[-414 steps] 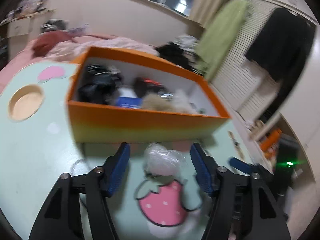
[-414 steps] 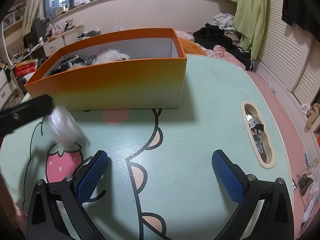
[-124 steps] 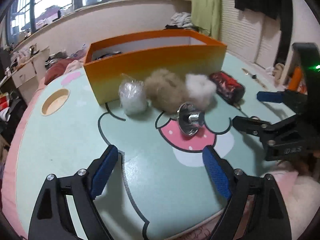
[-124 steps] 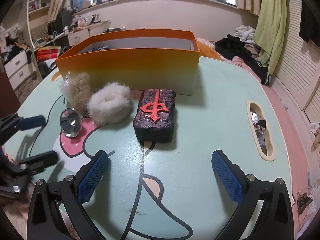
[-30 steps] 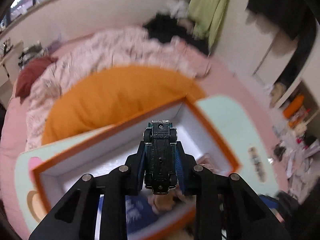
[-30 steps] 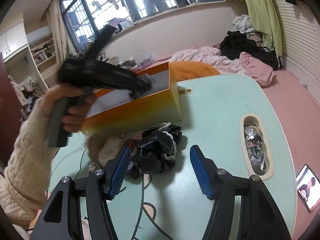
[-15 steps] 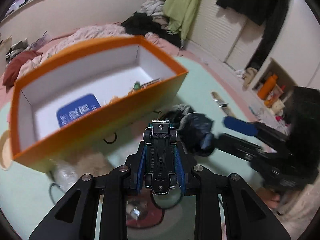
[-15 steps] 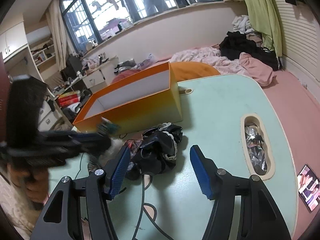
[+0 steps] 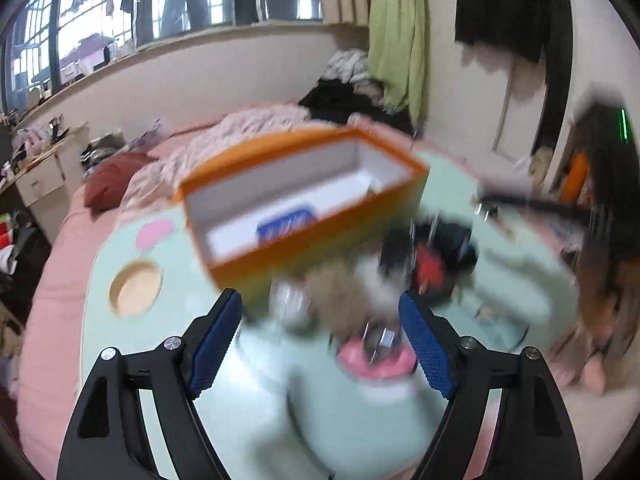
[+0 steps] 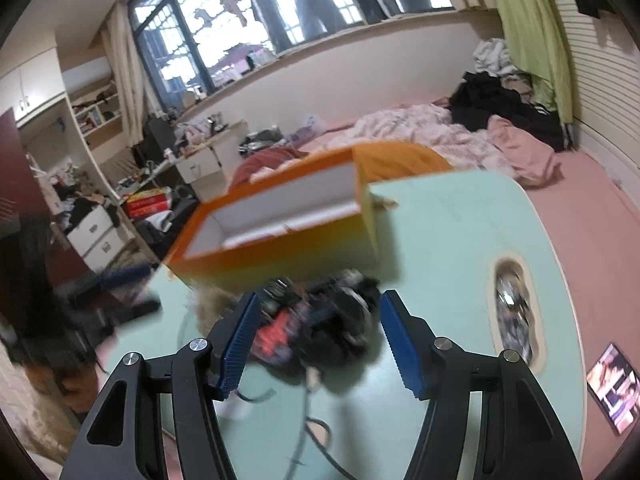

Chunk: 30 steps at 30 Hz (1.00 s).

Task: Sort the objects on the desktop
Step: 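Carry the black toy car with left tool and release it on table, then grasp the blue box with Chinese text with right tool, place on table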

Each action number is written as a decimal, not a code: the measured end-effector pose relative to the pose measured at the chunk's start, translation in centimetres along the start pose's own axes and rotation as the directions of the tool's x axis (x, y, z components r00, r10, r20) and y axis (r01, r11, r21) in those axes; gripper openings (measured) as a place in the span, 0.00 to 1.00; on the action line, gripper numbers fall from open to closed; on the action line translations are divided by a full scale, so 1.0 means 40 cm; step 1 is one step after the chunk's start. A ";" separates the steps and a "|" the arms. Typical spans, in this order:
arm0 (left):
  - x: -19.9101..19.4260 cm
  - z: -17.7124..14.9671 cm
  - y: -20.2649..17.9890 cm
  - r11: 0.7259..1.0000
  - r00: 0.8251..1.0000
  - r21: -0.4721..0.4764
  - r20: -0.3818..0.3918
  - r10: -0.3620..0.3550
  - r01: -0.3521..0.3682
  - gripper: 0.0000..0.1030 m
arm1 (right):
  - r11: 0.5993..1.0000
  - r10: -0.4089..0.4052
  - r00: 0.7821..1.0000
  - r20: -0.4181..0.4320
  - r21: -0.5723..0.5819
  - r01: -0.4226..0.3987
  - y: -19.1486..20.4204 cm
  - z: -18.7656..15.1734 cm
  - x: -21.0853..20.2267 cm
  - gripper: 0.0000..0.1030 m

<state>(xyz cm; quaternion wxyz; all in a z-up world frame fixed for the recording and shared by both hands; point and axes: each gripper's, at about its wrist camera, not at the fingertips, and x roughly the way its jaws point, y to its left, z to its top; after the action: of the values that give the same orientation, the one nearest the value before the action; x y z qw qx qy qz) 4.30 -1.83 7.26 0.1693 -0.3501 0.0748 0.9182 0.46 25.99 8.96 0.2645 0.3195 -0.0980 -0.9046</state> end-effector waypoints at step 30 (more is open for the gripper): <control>0.094 -0.157 -0.026 0.984 0.993 -0.141 0.026 0.118 -0.113 0.90 | 1.000 0.006 0.873 -0.487 -0.014 -0.015 0.150 0.209 0.504 0.65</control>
<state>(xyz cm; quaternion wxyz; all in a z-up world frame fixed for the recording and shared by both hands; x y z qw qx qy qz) 5.94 -1.48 0.03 0.0921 -0.3403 0.0278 0.9354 -15.52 10.10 6.93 0.2883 0.5339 -0.0221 -0.7945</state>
